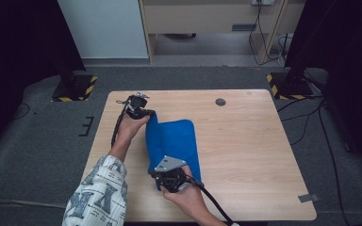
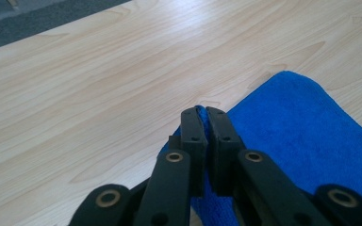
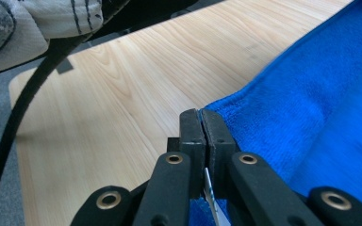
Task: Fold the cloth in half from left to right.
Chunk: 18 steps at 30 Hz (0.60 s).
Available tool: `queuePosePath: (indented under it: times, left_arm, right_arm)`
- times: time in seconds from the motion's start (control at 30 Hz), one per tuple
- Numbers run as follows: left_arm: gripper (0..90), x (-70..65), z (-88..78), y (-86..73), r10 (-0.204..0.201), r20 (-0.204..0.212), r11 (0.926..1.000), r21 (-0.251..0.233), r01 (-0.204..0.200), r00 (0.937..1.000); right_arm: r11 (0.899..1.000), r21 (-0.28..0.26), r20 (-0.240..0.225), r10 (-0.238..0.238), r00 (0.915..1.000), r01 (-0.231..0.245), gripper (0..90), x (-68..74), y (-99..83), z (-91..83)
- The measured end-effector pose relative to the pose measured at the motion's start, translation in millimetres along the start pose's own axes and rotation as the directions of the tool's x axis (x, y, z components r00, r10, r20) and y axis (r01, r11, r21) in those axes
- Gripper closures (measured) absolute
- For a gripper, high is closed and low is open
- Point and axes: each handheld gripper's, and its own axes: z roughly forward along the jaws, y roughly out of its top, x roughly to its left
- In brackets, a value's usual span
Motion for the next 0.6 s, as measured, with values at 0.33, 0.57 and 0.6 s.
queuePosePath:
  times: [0.33,0.57,0.6]
  left_arm:
    - [86.2,-36.1,30.0,17.7,0.043,0.027,0.9987,0.027,-0.044,0.9987]
    - [85.6,-49.4,42.5,22.1,0.064,0.032,0.9968,0.046,-0.066,0.9974]
    - [85.4,-49.5,43.5,22.4,0.062,0.035,0.9968,0.049,-0.064,0.9974]
  right_arm:
    - [0.998,-0.024,0.034,0.067,0.9972,-0.066,88.4,-20.9,-23.8,-29.7]
    - [0.996,-0.017,0.043,0.083,0.9956,-0.083,88.0,-24.6,-30.8,-35.3]
    - [0.996,-0.019,0.044,0.085,0.9954,-0.084,88.0,-24.3,-30.6,-35.5]
